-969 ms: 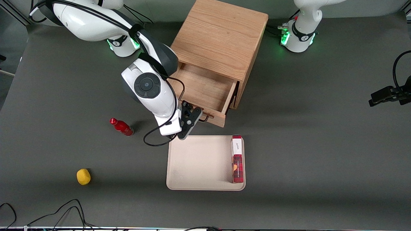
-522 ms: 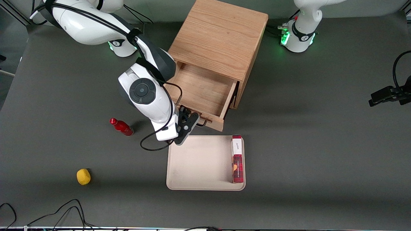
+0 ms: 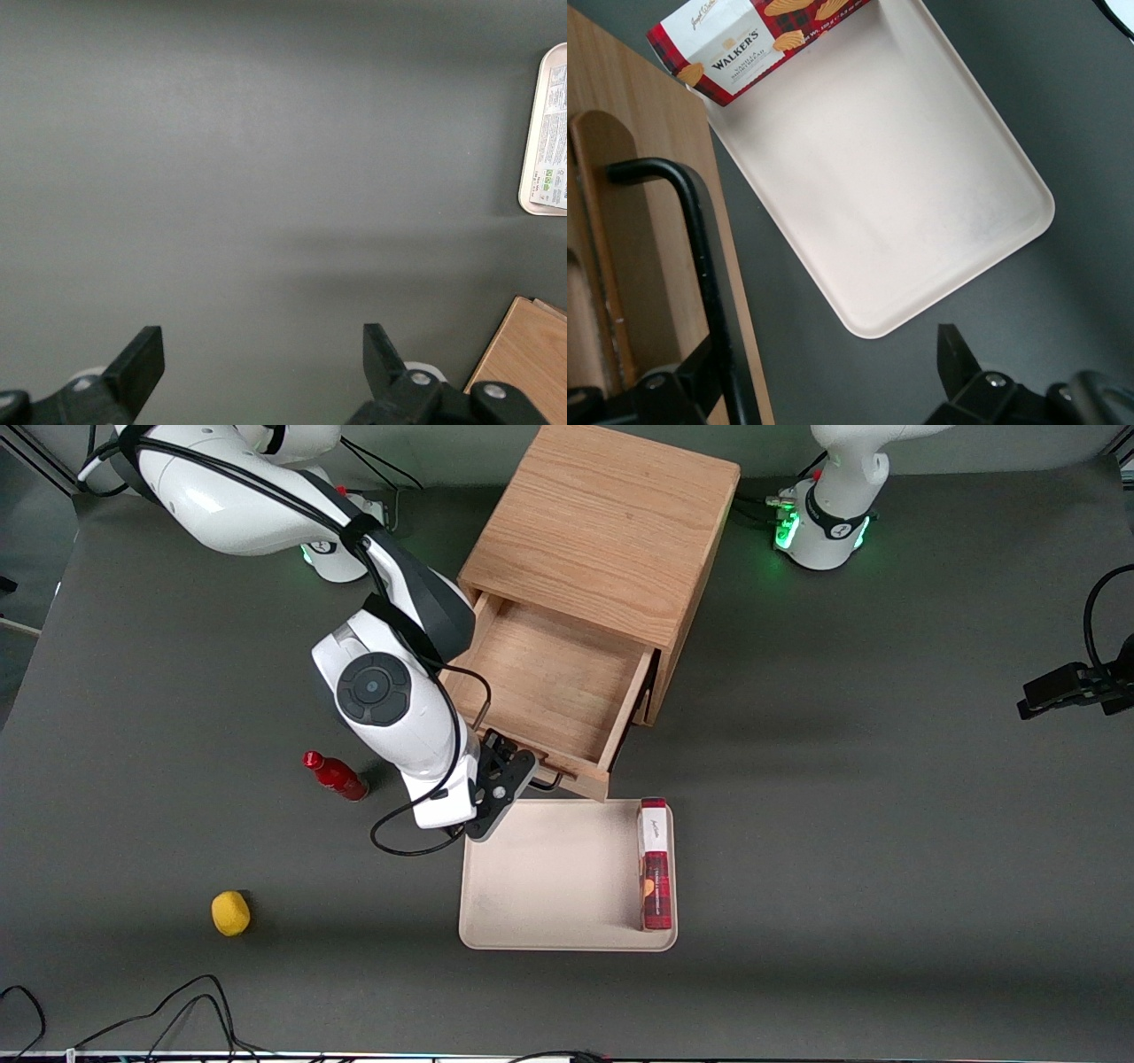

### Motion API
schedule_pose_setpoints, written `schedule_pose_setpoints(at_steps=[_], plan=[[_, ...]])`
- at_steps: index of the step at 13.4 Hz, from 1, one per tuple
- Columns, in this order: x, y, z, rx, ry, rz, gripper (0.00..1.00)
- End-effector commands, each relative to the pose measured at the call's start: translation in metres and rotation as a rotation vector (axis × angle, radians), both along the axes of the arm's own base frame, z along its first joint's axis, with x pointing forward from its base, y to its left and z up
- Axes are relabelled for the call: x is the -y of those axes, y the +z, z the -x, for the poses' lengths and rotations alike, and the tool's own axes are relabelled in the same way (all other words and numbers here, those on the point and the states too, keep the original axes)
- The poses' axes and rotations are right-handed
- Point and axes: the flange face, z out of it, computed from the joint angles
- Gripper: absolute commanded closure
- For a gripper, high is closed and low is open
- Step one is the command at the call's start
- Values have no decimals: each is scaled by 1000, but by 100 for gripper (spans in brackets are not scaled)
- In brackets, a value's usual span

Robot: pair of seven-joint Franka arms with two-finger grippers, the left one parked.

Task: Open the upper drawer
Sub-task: 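Pull the upper drawer outward from the cabinet with the right gripper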

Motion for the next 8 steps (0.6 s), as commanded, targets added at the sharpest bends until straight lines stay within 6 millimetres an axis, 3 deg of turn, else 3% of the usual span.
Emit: schedule_pose_setpoints(at_steps=[1, 8], plan=[[2, 7, -12, 35, 12, -2, 0], [9, 6, -25, 45, -14, -8, 0]])
